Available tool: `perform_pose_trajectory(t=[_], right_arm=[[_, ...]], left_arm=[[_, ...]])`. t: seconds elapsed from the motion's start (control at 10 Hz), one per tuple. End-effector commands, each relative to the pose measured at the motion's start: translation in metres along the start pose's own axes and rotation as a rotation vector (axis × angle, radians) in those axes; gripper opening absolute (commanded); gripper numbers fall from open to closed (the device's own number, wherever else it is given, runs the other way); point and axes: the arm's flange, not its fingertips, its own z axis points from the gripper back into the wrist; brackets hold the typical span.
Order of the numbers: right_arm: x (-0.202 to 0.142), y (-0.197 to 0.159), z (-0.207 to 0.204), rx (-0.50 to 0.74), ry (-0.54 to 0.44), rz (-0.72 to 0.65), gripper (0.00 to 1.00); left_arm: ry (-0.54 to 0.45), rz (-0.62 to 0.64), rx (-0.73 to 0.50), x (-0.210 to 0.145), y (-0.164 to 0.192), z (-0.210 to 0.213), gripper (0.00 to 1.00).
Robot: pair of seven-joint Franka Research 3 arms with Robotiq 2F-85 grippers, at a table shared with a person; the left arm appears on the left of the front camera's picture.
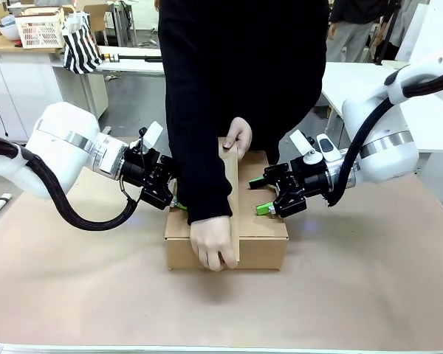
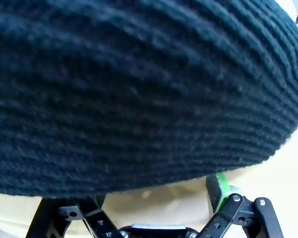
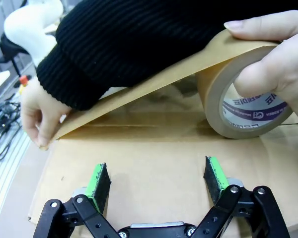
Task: Pack the gift set into the box.
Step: Press and hold the closed box until the human finishes sealing it.
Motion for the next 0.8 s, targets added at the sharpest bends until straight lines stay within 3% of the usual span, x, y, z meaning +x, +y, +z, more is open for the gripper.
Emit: perform_pose_trajectory(t=[0.0,0.7], right_arm=[[-0.0011,0.0006,0.0001,0.0,0.001,0.01,1.0],[-0.0011,0.0006,0.0001,0.0,0.001,0.01,1.0]], left_arm=[[0.003,0.009,-0.003,-0.0032,-0.0011,-0.0004,1.0],[0.003,0.009,-0.003,-0.0032,-0.0011,-0.0004,1.0]])
